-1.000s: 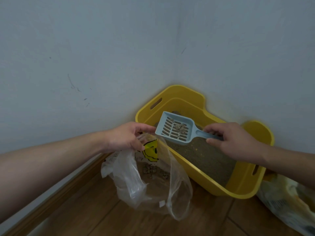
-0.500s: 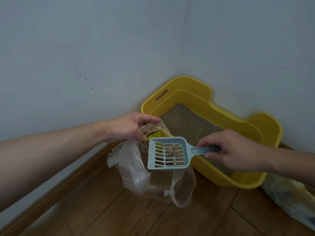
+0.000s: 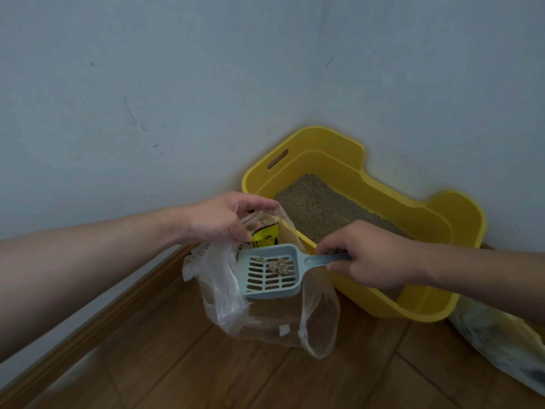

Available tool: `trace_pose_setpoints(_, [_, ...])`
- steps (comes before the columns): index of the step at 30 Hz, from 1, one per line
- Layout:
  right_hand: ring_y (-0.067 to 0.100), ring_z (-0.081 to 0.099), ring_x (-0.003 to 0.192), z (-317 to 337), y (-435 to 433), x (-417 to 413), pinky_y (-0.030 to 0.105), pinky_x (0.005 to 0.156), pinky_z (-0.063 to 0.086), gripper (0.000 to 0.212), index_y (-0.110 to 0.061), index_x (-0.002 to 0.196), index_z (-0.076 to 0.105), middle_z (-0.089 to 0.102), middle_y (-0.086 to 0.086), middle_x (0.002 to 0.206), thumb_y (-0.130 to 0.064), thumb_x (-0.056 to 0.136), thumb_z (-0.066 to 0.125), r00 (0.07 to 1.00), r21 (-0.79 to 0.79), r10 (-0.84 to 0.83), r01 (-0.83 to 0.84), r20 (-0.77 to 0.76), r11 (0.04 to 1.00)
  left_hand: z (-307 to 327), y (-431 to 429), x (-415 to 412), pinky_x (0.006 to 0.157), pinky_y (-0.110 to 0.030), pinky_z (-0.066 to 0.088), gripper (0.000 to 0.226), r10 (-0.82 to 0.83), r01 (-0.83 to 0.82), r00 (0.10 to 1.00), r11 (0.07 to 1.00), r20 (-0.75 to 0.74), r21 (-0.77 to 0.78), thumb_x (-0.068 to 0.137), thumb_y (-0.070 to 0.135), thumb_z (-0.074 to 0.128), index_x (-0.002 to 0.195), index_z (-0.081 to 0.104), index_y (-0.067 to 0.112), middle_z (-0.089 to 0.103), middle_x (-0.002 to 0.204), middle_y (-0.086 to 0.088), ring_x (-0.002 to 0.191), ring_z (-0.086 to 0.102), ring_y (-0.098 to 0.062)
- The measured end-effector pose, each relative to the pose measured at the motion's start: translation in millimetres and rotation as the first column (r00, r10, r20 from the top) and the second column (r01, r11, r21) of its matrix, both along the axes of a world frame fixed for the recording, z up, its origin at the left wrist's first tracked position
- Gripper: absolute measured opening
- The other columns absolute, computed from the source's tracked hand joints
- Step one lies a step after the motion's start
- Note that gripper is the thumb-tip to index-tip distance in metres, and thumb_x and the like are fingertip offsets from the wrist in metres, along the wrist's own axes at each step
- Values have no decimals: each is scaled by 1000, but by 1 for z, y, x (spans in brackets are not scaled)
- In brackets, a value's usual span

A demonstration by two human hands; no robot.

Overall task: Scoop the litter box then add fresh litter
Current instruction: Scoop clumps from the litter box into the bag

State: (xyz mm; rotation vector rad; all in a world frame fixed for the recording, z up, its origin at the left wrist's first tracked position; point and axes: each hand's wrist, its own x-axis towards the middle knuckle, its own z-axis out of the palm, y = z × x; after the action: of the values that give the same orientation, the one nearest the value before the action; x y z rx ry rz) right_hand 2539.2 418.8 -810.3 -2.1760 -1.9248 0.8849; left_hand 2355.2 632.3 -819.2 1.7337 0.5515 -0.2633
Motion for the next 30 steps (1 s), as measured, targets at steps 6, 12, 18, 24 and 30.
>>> trace_pose_setpoints(6, [5, 63, 81, -6, 10, -1, 36, 76, 55, 19, -32, 109, 71, 71, -11, 89, -27, 94, 61, 998, -13, -43, 42, -46, 999, 2, 0, 0, 107, -33, 46, 75, -4, 5, 1000, 1000, 26, -24, 76, -16, 59, 135, 55, 30, 54, 142, 12, 132, 50, -9])
trace_pose_setpoints(12, [5, 63, 87, -12, 15, -3, 34, 81, 54, 25, -29, 118, 70, 71, -12, 99, -26, 97, 56, 998, -11, -37, 36, -43, 999, 2, -1, -2, 105, -23, 45, 76, 0, 1, 999, 1000, 36, -12, 80, -24, 55, 139, 52, 24, 53, 143, 11, 133, 48, -5])
trace_pose_setpoints(18, [9, 51, 63, -16, 20, -3, 31, 60, 40, 20, -26, 97, 68, 60, -4, 71, -24, 101, 48, 999, -17, 36, -35, 41, 999, 2, 0, -2, 108, -30, 45, 76, -8, 8, 999, 1000, 40, 1, 80, -24, 54, 138, 52, 24, 53, 142, 12, 131, 49, -3])
trace_pose_setpoints(24, [9, 47, 58, -16, 21, 1, 23, 53, 34, 25, -20, 81, 61, 55, -4, 65, -22, 102, 46, 999, -33, 13, -11, 51, 999, 2, 2, -3, 107, -28, 44, 78, -15, 15, 1000, 1000, 25, 11, 71, -11, 62, 140, 51, 23, 56, 140, 12, 129, 52, -5])
trace_pose_setpoints(30, [13, 51, 61, -16, 19, 3, 36, 62, 44, 30, -27, 73, 55, 56, -4, 66, -23, 102, 46, 1000, -52, 9, -8, 11, 999, 4, 2, -3, 105, -32, 47, 78, -8, 8, 1000, 1000, 19, 2, 70, -7, 62, 139, 52, 26, 57, 139, 12, 128, 54, -9])
